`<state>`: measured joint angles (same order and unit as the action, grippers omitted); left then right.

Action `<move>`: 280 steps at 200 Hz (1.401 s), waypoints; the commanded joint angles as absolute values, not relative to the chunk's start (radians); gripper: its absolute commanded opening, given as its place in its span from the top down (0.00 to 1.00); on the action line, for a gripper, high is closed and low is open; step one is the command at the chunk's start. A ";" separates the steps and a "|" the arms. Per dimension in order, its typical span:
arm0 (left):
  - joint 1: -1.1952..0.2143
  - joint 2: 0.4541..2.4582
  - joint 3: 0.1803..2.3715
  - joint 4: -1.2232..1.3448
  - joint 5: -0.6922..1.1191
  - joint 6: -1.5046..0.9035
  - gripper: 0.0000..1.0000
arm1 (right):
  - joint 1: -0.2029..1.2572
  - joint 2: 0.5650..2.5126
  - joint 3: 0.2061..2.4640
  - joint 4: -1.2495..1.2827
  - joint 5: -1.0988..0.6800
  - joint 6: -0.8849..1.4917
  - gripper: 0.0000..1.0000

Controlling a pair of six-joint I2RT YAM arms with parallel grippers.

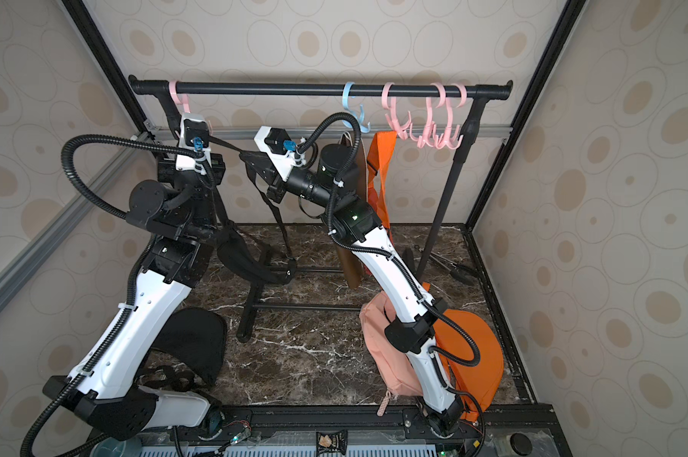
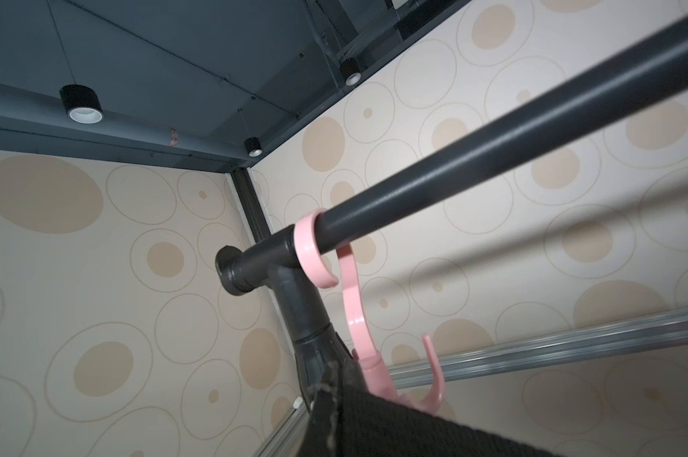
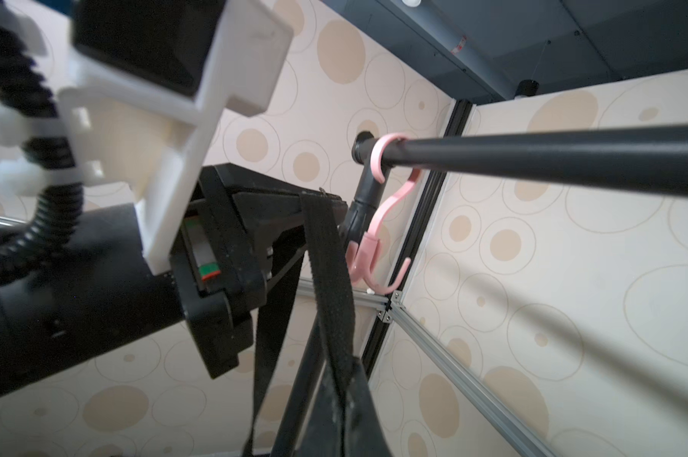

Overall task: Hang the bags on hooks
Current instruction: Adjust the bag.

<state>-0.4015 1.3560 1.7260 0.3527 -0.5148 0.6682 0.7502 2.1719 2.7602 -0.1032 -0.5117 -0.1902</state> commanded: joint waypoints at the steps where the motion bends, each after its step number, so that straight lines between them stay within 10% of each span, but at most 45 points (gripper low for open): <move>1: -0.319 1.222 1.858 0.510 -0.655 0.569 1.00 | 0.692 2.166 2.796 -0.003 -0.536 -0.125 1.00; 126: -0.304 1.221 1.791 0.645 -0.671 0.697 1.00 | 0.624 2.263 2.778 0.172 -0.721 0.050 1.00; 186: -0.367 1.114 1.828 0.540 -0.672 0.650 1.00 | 0.639 2.231 2.718 0.139 -0.758 0.114 0.62; 280: -0.423 1.178 1.837 0.214 -0.512 0.537 1.00 | 0.779 2.308 2.808 0.203 -0.400 0.062 0.62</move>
<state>-0.4080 1.1301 1.8458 0.3511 -0.6025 0.5644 0.7803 2.2810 2.7499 0.1165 -0.4835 0.0372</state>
